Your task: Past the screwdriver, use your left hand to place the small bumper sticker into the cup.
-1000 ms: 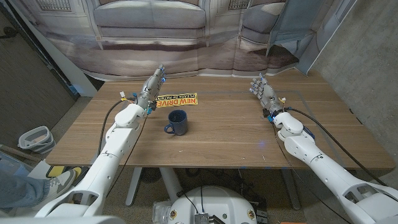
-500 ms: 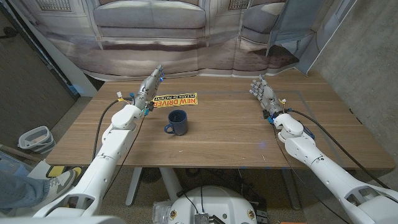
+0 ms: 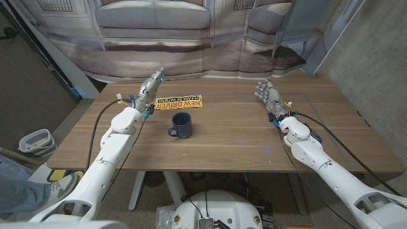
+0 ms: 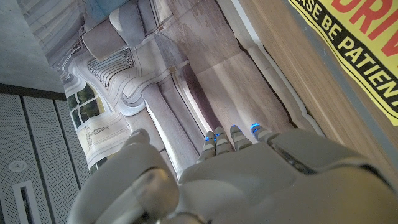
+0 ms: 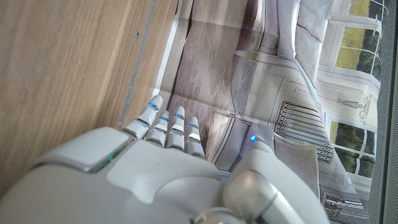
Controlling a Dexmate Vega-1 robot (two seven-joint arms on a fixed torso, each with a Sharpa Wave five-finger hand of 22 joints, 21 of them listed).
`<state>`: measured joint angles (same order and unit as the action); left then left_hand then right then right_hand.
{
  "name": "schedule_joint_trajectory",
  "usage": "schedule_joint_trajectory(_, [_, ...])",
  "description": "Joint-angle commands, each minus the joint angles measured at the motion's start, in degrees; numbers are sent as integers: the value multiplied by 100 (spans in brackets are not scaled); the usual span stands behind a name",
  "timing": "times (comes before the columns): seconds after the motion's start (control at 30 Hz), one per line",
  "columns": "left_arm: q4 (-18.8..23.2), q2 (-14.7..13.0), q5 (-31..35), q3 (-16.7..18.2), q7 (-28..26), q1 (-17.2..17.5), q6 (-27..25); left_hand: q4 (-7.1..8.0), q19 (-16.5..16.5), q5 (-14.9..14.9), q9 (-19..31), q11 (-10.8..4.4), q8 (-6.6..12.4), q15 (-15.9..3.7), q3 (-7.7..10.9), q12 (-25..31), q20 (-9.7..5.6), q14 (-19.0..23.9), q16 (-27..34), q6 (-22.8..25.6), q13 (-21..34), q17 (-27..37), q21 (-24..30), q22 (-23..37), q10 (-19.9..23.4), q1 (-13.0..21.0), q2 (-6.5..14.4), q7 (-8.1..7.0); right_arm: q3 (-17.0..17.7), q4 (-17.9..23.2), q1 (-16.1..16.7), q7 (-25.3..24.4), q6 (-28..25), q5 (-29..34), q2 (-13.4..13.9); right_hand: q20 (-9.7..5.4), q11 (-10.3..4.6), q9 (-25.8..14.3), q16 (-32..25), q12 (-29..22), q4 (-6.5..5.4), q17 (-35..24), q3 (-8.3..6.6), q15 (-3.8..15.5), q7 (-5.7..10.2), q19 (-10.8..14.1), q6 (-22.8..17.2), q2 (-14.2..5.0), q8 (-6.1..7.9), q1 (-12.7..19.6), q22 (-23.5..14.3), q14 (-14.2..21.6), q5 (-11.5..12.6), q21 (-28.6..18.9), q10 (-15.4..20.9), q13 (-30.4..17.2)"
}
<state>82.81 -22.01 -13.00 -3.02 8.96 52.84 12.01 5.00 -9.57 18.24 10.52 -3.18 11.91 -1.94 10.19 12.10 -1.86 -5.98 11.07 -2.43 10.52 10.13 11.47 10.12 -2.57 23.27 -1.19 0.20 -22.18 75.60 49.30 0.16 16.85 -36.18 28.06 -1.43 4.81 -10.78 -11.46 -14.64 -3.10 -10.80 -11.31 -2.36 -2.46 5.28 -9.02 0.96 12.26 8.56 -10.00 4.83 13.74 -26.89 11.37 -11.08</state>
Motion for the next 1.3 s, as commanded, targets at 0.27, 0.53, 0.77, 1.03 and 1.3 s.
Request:
schedule_joint_trajectory(0.27, [301,-366,707,-292,-745,56,-194,-92,24,59,14,-65,43,-21,34,22,-260,63,5,71,14,10,17,12,87,165,7,-28,-27,170,103,-85,-23,31,10,2,-13,-13,-30,-38,35,-9,-25,-9,1,72,-36,-18,-12,77,-20,49,-45,18,66,-6])
schedule_joint_trajectory(0.53, [313,-461,764,-362,-855,26,-183,-134,32,74,16,-40,49,-24,45,27,-262,96,7,112,15,10,16,11,124,236,14,-42,-30,158,104,-67,-25,18,5,-6,-11,-13,-29,-36,40,-10,-22,-7,5,85,-45,-21,-14,82,-21,57,-50,31,73,-7])
schedule_joint_trajectory(0.77, [378,-553,774,-416,-870,44,-242,-159,50,84,17,-43,52,-27,49,26,-253,118,7,143,15,11,20,12,140,277,16,-51,-17,178,98,-62,-19,37,44,-7,-15,-14,-26,-32,45,-10,-20,-11,3,94,-39,-23,-21,85,-21,62,-55,44,73,-7])
schedule_joint_trajectory(1.03, [624,-680,955,-447,-1056,160,-408,-183,53,94,17,-48,46,-31,51,23,-238,127,2,149,16,11,17,12,151,317,16,-51,-1,129,88,52,46,-13,42,-5,-24,-14,-23,-28,49,-11,-15,-7,7,99,-38,-24,-27,85,-22,66,-61,61,74,-8])
schedule_joint_trajectory(1.3, [884,-938,1122,-508,-976,251,-610,-209,55,104,19,-52,38,-25,51,7,-221,122,-8,155,16,13,15,13,133,360,15,-48,14,187,147,42,34,-28,78,-10,-29,-14,-21,-24,53,-12,-10,-5,4,112,-41,-24,-30,86,-22,69,-66,73,75,-8])
